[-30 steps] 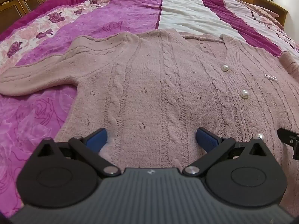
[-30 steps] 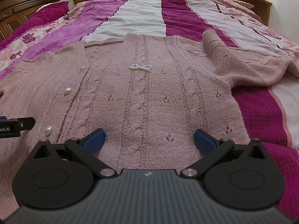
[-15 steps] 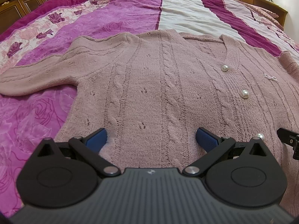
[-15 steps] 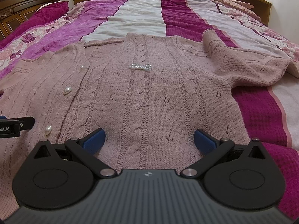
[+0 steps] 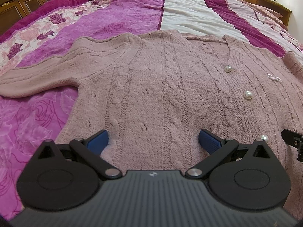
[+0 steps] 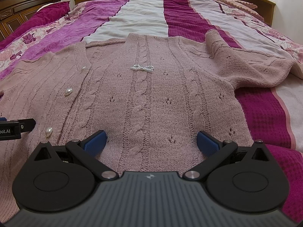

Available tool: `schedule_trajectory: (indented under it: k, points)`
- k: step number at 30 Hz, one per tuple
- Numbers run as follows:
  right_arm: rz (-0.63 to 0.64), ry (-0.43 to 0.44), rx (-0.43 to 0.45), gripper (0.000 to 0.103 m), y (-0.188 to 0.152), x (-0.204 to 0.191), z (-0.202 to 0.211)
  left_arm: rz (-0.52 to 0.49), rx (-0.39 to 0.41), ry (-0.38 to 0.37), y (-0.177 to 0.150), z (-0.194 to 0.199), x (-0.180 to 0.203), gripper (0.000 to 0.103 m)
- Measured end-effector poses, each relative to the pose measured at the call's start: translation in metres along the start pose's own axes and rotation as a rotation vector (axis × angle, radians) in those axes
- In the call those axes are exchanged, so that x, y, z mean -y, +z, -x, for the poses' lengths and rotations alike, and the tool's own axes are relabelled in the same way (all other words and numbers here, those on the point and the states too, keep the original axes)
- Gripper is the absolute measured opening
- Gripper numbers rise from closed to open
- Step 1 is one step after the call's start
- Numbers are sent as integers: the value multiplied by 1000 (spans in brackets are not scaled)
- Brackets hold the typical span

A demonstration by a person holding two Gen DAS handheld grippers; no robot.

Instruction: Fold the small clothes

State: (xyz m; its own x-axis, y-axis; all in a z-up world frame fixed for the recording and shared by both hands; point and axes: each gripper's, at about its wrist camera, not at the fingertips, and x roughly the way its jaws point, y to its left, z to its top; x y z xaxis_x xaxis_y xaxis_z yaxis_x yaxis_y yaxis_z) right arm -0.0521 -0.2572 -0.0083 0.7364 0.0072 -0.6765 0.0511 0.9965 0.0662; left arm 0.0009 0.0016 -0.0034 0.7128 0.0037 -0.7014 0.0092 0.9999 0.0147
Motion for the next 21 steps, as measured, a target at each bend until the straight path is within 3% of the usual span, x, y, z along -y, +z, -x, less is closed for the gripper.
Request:
schedule_trajectory:
  k: [21]
  points:
    - [1,-1,1,103,0,-1,0,0,-1,1,2,2,1,103]
